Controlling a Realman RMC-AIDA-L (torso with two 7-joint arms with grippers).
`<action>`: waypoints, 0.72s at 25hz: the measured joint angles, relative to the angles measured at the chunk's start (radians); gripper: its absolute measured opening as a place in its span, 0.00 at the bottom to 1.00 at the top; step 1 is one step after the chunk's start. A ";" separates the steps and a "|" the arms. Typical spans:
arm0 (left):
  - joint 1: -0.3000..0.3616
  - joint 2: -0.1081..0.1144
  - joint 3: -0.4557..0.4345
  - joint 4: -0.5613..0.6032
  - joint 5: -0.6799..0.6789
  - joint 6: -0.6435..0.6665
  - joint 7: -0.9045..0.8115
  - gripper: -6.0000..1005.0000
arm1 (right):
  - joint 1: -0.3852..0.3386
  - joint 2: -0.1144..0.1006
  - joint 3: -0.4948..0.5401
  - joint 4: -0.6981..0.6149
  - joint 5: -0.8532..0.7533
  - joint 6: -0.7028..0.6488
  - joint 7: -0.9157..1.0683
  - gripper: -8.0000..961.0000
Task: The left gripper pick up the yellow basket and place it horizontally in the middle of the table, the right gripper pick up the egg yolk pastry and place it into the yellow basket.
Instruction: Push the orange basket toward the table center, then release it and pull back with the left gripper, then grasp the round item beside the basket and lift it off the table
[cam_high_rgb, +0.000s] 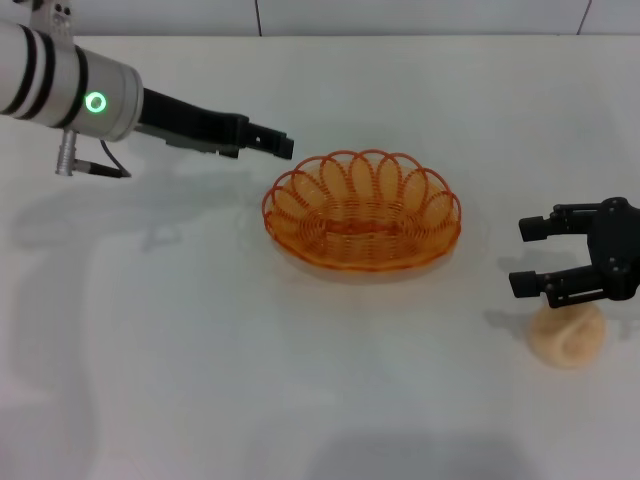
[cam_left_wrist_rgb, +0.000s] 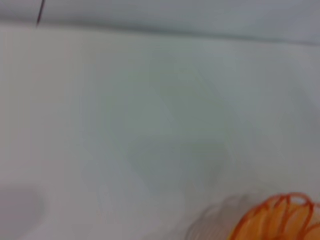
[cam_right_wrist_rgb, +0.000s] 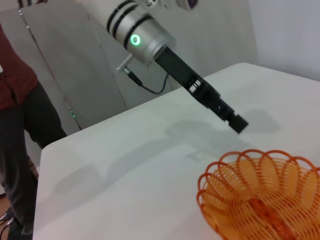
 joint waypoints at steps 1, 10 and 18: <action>0.008 0.001 0.000 0.008 -0.025 -0.002 0.033 0.89 | 0.000 0.000 0.000 -0.004 -0.001 0.004 0.011 0.88; 0.059 0.023 0.000 0.028 -0.241 -0.002 0.438 0.88 | -0.018 0.010 -0.003 -0.065 -0.011 0.025 0.097 0.88; 0.104 0.030 0.000 0.094 -0.364 0.109 0.729 0.88 | -0.035 0.011 -0.011 -0.141 -0.035 0.005 0.164 0.87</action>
